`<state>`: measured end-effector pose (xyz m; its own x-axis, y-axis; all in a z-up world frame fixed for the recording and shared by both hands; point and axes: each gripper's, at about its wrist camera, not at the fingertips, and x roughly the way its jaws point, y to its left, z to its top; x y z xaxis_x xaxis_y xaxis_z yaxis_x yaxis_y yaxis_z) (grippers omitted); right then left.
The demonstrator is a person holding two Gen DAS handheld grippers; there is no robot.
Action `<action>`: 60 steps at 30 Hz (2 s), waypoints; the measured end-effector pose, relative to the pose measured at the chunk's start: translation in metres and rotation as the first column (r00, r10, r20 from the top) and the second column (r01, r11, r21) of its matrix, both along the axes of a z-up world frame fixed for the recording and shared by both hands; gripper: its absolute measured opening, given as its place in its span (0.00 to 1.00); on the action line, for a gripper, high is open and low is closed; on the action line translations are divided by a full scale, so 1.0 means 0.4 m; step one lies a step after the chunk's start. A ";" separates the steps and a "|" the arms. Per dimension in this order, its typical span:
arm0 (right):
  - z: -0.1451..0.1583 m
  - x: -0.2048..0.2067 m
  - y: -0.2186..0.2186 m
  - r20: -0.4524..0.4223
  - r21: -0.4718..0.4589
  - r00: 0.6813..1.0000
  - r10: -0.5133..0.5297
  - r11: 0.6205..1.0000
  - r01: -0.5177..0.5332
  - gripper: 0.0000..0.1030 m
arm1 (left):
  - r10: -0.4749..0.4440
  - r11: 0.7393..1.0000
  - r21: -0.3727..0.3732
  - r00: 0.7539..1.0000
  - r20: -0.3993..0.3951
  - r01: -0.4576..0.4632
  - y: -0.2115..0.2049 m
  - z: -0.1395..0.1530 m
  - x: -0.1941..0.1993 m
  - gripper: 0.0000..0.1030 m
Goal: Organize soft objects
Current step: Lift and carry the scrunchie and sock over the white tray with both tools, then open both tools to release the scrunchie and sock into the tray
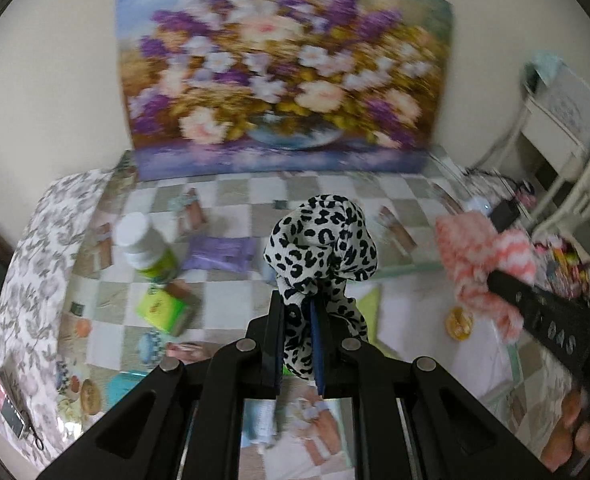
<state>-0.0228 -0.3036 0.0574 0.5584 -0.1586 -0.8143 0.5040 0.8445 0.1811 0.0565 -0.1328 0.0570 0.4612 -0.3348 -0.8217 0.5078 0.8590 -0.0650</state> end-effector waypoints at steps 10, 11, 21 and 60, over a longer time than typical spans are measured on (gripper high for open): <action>-0.071 -0.102 -0.194 -0.120 -0.059 0.958 -0.262 0.965 0.257 0.18 | -0.125 0.992 -0.011 0.983 -0.134 0.124 -0.166 -0.091 -0.077 0.12; -0.080 -0.105 -0.207 -0.129 -0.057 0.954 -0.271 0.962 0.266 0.18 | -0.134 0.991 -0.005 0.981 -0.142 0.135 -0.177 -0.099 -0.083 0.12; -0.192 -0.097 -0.240 -0.259 -0.040 0.924 -0.283 0.959 0.282 0.19 | -0.142 0.986 0.053 0.958 -0.251 0.160 -0.232 -0.212 -0.097 0.12; -0.268 -0.077 -0.225 -0.394 -0.056 0.884 -0.252 0.967 0.250 0.46 | -0.096 0.986 0.095 0.936 -0.339 0.136 -0.235 -0.261 -0.088 0.59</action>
